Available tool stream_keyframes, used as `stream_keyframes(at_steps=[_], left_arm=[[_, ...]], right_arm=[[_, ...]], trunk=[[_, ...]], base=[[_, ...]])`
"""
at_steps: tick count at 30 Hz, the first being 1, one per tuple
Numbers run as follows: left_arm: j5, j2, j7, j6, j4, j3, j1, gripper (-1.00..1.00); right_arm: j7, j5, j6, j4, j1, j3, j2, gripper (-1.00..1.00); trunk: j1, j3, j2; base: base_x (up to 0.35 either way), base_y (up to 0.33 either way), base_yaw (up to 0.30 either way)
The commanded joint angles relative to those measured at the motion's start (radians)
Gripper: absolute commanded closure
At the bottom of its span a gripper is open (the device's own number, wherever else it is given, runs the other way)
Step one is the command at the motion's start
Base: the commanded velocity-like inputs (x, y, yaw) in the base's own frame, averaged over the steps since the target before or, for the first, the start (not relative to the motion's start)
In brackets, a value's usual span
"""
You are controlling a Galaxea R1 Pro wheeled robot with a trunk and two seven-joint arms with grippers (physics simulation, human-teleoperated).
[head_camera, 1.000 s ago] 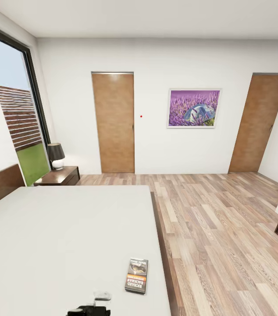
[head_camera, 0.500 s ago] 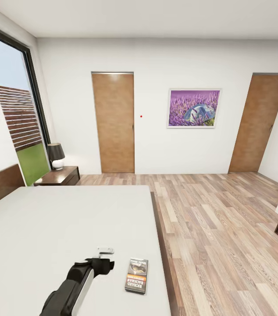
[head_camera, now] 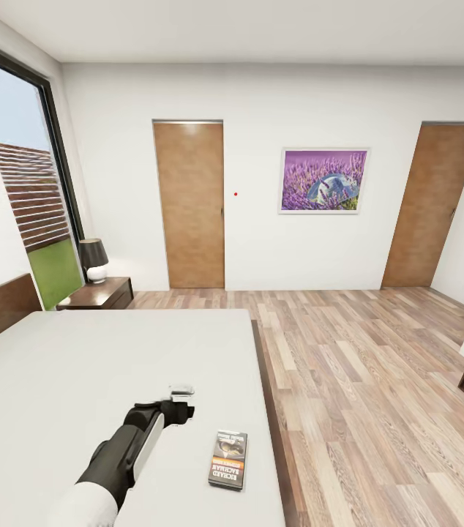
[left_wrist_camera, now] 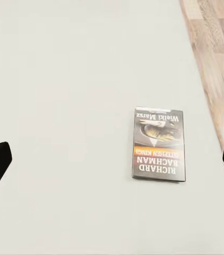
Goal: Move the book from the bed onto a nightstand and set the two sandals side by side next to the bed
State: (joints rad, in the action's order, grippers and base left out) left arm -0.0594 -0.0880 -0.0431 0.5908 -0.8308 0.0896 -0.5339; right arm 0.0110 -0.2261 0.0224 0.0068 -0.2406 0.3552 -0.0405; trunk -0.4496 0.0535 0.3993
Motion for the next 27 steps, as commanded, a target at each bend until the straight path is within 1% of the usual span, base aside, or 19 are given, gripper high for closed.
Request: stream_keyframes(at_steps=[1, 3, 4, 8, 9, 18, 22, 27], left_arm=[[-0.006, 0.000, -0.005, -0.003, 0.005, 0.001, -0.011, -1.00], [-0.006, 0.000, -0.005, -0.013, 0.013, 0.001, -0.034, -1.00], [-0.006, 0.000, -0.006, -0.020, 0.022, 0.000, -0.056, -1.00], [-0.008, 0.000, -0.006, -0.029, 0.043, -0.001, -0.081, -1.00], [-0.009, -0.001, -0.006, -0.034, 0.049, -0.002, -0.087, -1.00], [-0.008, -0.009, -0.007, -0.082, 0.058, -0.002, -0.097, -1.00], [-0.006, -0.010, -0.008, -0.104, 0.059, -0.001, -0.097, -1.00], [-0.003, -0.009, -0.010, -0.141, 0.077, 0.000, -0.098, -1.00]], right_arm=[[0.001, -0.010, 0.005, -0.005, -0.001, 0.001, -0.003, -1.00], [0.000, -0.010, 0.009, -0.021, -0.001, -0.014, -0.009, -1.00], [-0.004, -0.010, 0.011, -0.044, -0.001, -0.027, -0.015, -1.00], [-0.022, -0.010, 0.012, -0.102, -0.004, -0.040, -0.021, -1.00], [-0.042, -0.010, 0.011, -0.130, -0.006, -0.044, -0.023, -1.00], [-0.179, -0.009, 0.004, -0.247, -0.043, -0.049, -0.018, -1.00], [-0.208, -0.009, 0.003, -0.284, -0.067, -0.050, -0.018, -1.00], [-0.221, -0.010, 0.001, -0.301, -0.110, -0.050, -0.019, -1.00]], trunk=[[0.000, 0.000, 0.001], [0.000, 0.000, 0.001], [0.000, 0.000, 0.001], [0.000, 0.000, 0.001], [0.000, 0.000, 0.001], [0.000, 0.000, 0.001], [0.000, 0.000, 0.001], [0.000, 0.000, 0.001]], base=[[0.000, 0.000, 0.000], [0.000, 0.000, 0.000], [0.000, 0.000, 0.000], [0.000, 0.000, 0.000], [0.000, 0.000, 0.000], [0.000, 0.000, 0.000], [0.000, 0.000, 0.000], [0.000, 0.000, 0.000]])
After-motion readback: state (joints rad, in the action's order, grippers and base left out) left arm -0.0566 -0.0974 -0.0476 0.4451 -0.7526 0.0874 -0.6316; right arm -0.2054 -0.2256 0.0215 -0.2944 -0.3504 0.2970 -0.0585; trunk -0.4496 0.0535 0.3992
